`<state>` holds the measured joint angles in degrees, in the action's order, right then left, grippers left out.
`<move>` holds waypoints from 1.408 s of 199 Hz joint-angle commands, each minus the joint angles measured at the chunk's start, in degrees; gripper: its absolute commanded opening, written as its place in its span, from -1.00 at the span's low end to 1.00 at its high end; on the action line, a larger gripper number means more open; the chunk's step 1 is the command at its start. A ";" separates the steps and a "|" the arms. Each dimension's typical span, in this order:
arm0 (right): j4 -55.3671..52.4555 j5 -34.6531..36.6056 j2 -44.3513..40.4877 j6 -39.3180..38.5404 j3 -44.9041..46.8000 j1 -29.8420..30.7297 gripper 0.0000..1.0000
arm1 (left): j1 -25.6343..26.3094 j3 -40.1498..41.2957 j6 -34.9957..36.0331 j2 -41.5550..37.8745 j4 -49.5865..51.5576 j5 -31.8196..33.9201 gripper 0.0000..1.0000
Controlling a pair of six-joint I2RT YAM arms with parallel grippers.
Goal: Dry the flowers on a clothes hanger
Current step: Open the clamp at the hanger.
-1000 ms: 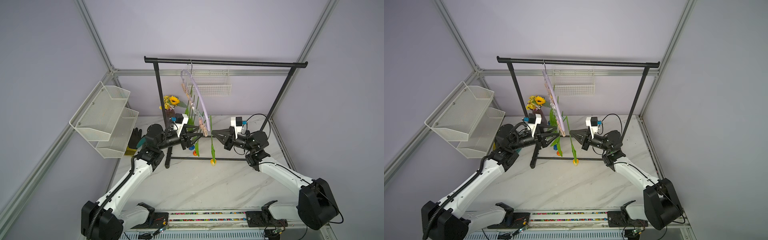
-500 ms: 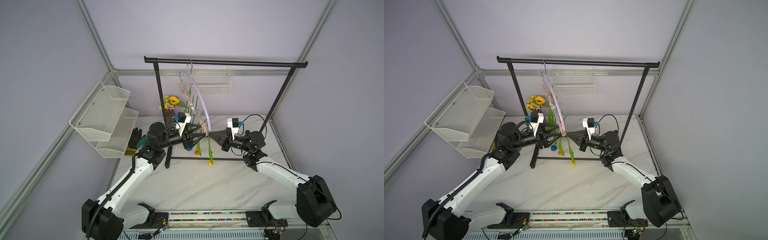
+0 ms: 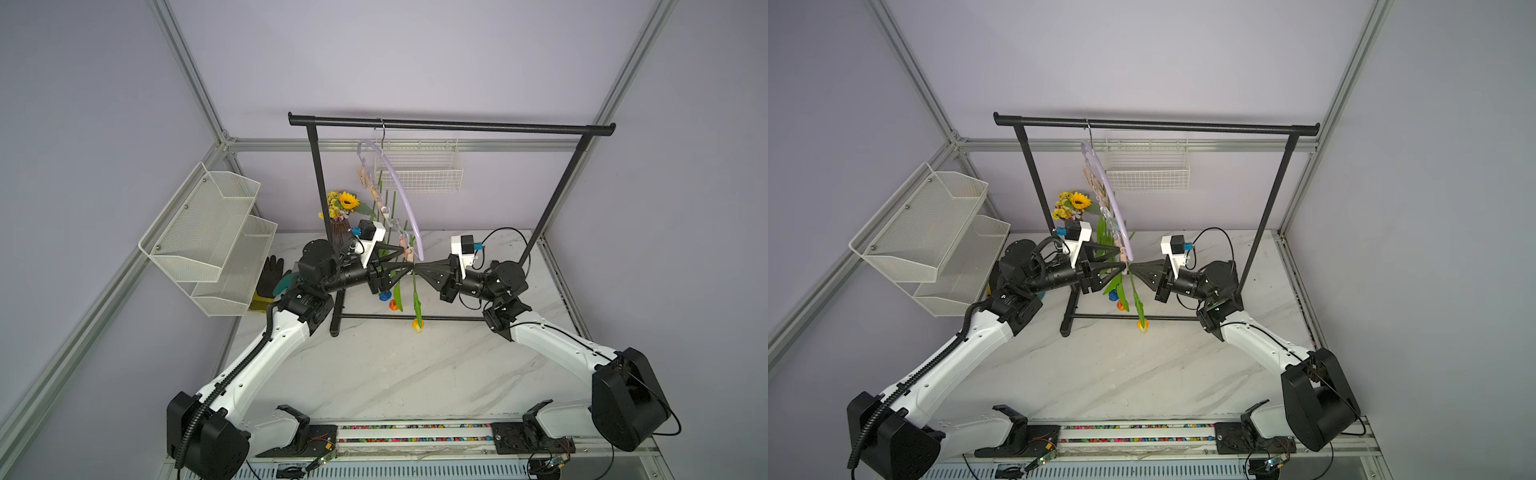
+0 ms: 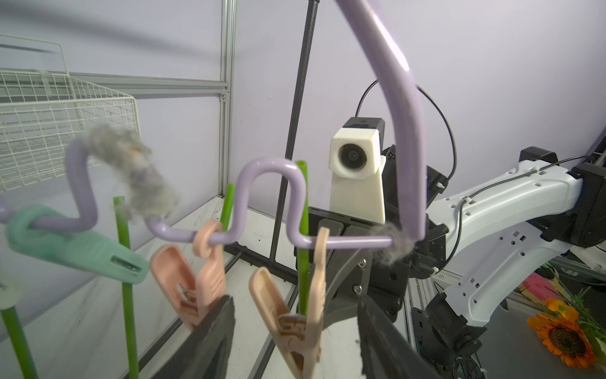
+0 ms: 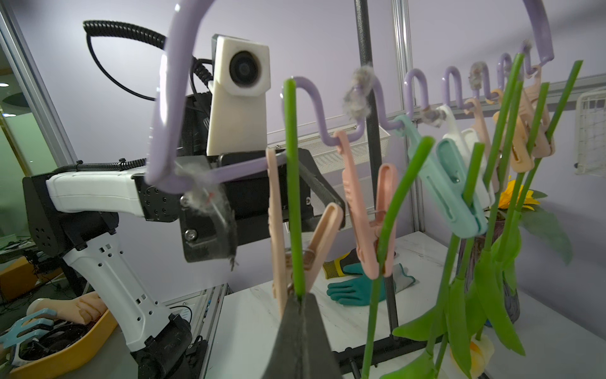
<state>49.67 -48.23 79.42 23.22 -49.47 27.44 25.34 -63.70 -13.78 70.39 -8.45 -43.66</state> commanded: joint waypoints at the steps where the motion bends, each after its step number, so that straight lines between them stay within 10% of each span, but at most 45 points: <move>1: 0.69 0.77 0.45 -0.80 -1.40 0.75 -1.00 | 0.67 -1.93 1.21 -0.17 0.25 0.29 0.17; 280: 13.51 13.77 -3.55 4.55 12.56 2.39 -1.00 | 2.49 -3.45 -5.85 1.92 -5.17 6.42 -0.85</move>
<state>56.36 -37.91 76.03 25.67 -38.65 28.71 27.03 -65.78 -16.45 72.18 -9.58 -40.95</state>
